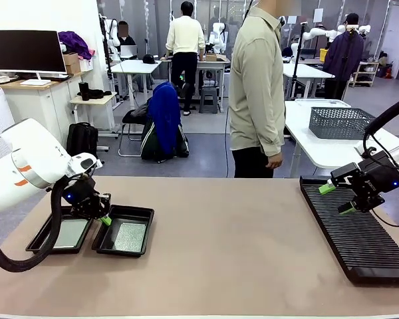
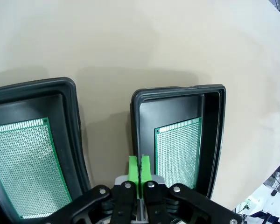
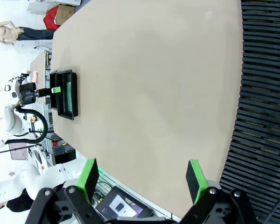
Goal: Inspect and transfer BCBs to ESD trays.
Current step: Pick up the ESD tray and place it on the left side of the table.
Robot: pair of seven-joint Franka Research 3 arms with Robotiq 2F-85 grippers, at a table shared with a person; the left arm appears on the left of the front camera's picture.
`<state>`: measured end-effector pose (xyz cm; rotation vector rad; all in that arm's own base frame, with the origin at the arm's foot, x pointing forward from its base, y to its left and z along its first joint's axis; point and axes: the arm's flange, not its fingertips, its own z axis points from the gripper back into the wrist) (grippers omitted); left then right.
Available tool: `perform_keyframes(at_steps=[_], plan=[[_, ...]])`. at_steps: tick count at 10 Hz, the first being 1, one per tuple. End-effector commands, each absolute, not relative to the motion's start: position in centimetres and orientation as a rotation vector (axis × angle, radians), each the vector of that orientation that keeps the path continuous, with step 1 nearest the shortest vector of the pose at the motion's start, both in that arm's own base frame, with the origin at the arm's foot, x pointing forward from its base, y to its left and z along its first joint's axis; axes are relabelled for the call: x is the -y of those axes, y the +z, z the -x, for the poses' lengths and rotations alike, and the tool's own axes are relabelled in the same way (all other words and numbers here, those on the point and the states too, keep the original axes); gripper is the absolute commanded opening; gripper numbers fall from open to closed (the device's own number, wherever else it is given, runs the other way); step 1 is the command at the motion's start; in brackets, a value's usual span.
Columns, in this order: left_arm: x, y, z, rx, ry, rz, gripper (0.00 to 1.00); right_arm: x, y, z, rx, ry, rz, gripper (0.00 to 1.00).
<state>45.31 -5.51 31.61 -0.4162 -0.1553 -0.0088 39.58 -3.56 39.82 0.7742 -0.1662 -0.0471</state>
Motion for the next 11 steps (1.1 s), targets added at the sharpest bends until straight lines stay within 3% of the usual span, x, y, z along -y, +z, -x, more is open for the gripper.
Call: perform_keyframes(at_steps=[1,7,11], plan=[[5.5,30.8,-45.2,0.166,0.013,0.383,0.03,3.4,39.9,-39.6,0.166,-0.053,-0.775,1.00],[6.7,30.9,-46.0,0.165,0.041,0.263,0.03,3.4,39.9,-39.6,0.166,-0.053,-0.775,1.00],[6.3,30.6,-45.8,0.164,0.031,0.316,0.03,3.4,39.9,-39.6,0.166,-0.053,-0.775,1.00]])
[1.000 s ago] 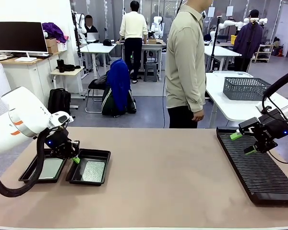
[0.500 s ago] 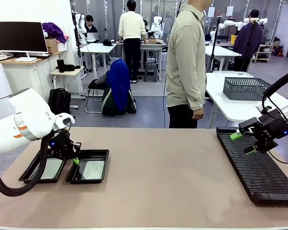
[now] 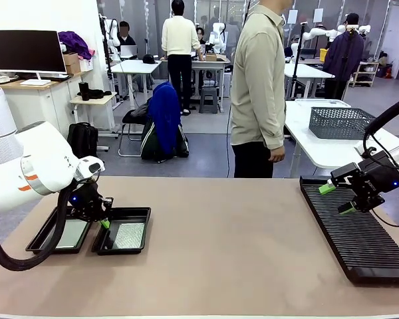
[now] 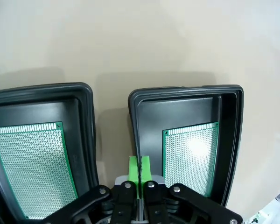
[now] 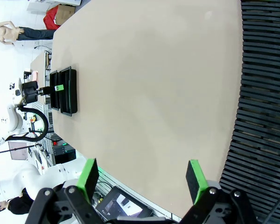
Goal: Inspect and transfer BCBs to ESD trays.
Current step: Pick up the ESD tray and place it on the left side of the table.
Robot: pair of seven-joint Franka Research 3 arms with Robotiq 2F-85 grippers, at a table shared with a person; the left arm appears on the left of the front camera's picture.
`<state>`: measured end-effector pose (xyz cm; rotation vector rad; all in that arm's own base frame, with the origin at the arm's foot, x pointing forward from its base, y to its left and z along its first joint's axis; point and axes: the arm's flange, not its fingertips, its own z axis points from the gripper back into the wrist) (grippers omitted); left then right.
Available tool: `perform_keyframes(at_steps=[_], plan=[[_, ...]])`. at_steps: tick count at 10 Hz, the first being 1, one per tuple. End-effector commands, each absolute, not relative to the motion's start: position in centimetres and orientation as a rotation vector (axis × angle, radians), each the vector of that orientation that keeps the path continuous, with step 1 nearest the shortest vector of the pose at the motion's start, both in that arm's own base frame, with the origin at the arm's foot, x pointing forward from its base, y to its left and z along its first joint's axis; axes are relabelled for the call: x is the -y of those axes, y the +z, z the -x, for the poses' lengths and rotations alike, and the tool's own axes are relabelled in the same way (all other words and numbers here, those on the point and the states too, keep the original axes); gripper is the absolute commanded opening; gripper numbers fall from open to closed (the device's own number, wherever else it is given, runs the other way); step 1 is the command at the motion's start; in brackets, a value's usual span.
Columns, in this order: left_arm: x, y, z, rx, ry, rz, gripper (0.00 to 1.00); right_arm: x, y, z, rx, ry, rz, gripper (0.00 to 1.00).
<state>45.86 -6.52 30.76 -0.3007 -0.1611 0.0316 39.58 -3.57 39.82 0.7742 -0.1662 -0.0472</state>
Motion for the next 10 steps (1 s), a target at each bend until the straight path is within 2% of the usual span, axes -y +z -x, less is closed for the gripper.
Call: perform_keyframes(at_steps=[1,7,8,9,10], plan=[[6.28,30.62,-45.81,0.164,0.031,0.316,0.03,3.41,39.86,-39.56,0.166,-0.053,-0.775,1.00],[6.28,30.62,-45.81,0.164,0.031,0.316,0.03,3.41,39.86,-39.56,0.166,-0.053,-0.775,1.00],[6.52,30.76,-45.86,0.161,0.032,0.301,0.51,3.41,39.86,-39.56,0.166,-0.053,-0.775,1.00],[6.57,30.87,-45.78,0.165,0.030,0.299,0.58,3.41,39.86,-39.56,0.166,-0.053,-0.775,1.00],[6.65,30.96,-45.75,0.163,0.027,0.297,1.00,3.41,39.86,-39.56,0.166,-0.053,-0.775,1.00]])
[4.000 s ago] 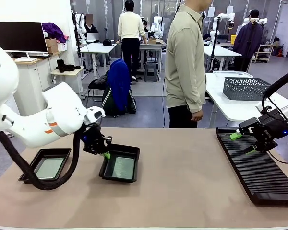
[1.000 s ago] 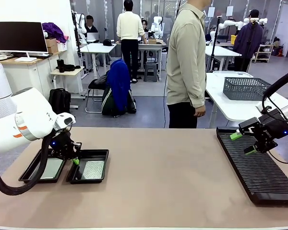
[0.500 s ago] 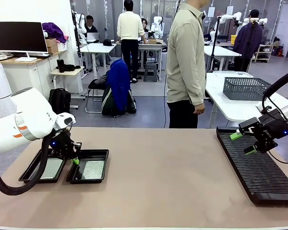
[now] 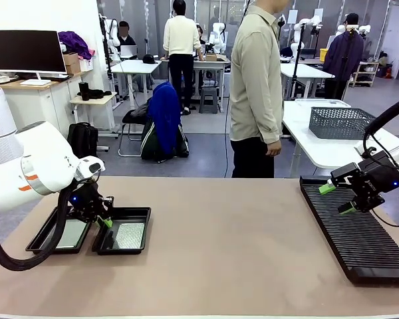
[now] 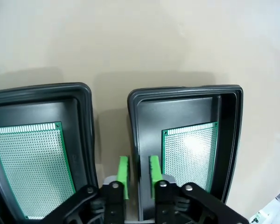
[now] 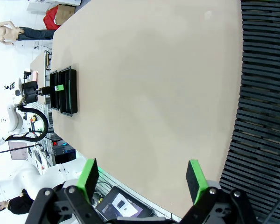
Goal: Inspect and transfer BCBs to ESD trays.
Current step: Pick up the ESD tray and place it on the left side of the table.
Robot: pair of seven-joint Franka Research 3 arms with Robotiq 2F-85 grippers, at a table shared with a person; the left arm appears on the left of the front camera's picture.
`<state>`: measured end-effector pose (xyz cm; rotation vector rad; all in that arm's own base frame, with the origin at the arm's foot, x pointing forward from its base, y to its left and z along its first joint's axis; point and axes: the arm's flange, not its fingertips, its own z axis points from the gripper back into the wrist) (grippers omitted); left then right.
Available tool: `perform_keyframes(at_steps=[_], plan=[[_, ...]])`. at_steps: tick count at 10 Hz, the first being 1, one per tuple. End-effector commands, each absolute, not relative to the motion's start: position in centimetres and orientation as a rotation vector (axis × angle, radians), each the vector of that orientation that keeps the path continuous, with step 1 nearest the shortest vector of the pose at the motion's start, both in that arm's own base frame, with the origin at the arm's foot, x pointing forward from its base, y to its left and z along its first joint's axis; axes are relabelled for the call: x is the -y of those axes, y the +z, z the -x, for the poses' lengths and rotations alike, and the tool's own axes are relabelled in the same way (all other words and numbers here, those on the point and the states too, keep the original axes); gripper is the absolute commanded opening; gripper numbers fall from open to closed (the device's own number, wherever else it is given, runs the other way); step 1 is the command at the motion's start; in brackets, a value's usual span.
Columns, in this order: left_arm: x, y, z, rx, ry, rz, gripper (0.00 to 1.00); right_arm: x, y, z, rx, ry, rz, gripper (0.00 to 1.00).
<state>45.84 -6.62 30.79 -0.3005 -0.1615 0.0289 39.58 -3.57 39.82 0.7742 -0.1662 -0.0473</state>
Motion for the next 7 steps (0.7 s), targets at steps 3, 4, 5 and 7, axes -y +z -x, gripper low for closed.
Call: perform_keyframes(at_steps=[3,4,5,7], plan=[[6.8,31.6,-45.5,0.175,0.014,0.306,0.82,3.4,39.9,-39.6,0.166,-0.053,-0.775,1.00],[6.8,32.0,-45.4,0.182,0.011,0.309,0.92,3.4,39.9,-39.6,0.166,-0.053,-0.775,1.00],[6.8,32.6,-45.4,0.187,0.006,0.322,1.00,3.4,39.9,-39.6,0.166,-0.053,-0.775,1.00],[7.1,34.2,-44.9,0.205,-0.012,0.332,1.00,3.4,39.9,-39.6,0.166,-0.053,-0.775,1.00]])
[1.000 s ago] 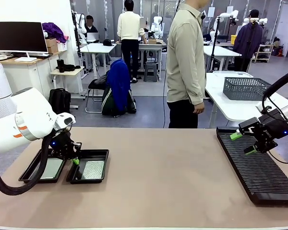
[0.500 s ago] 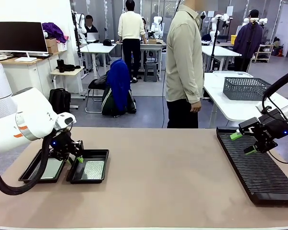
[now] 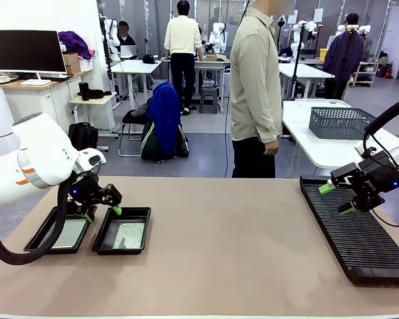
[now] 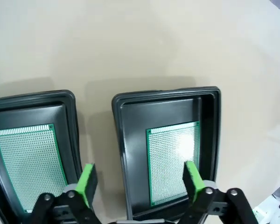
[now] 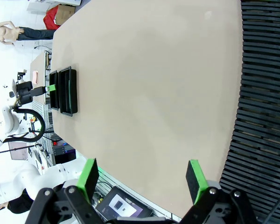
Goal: Inspect and transfer BCBs to ESD trays.
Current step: Pick up the ESD tray and place it on the left side of the table.
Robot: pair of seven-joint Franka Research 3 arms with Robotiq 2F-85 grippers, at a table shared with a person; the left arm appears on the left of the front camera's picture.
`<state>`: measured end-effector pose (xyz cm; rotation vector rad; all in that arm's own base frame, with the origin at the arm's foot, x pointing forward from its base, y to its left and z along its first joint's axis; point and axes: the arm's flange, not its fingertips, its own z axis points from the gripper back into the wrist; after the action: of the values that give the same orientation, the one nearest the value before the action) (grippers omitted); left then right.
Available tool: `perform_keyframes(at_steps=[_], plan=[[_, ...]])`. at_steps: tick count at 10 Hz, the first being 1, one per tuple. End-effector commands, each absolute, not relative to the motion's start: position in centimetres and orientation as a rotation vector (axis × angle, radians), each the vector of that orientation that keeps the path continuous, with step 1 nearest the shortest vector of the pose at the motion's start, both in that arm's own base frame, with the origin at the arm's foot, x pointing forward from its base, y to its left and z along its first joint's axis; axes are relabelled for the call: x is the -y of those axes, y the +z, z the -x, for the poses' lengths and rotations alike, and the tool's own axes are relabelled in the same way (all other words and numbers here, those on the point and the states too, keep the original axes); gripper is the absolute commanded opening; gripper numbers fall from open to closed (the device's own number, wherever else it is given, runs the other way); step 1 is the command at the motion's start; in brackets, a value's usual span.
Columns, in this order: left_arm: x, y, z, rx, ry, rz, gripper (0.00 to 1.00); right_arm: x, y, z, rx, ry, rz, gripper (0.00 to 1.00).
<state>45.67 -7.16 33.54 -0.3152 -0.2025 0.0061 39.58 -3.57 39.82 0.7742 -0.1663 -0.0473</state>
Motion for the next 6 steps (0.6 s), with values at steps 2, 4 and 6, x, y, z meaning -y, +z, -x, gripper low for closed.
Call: perform_keyframes(at_steps=[2,4,6], plan=[[7.3,35.8,-44.5,0.199,-0.023,0.331,1.00,3.4,39.9,-39.6,0.166,-0.053,-0.775,1.00],[7.5,38.0,-43.9,0.197,-0.033,0.314,1.00,3.4,39.9,-39.6,0.166,-0.053,-0.775,1.00],[7.9,40.3,-43.2,0.190,-0.025,0.259,1.00,3.4,39.9,-39.6,0.166,-0.053,-0.775,1.00]])
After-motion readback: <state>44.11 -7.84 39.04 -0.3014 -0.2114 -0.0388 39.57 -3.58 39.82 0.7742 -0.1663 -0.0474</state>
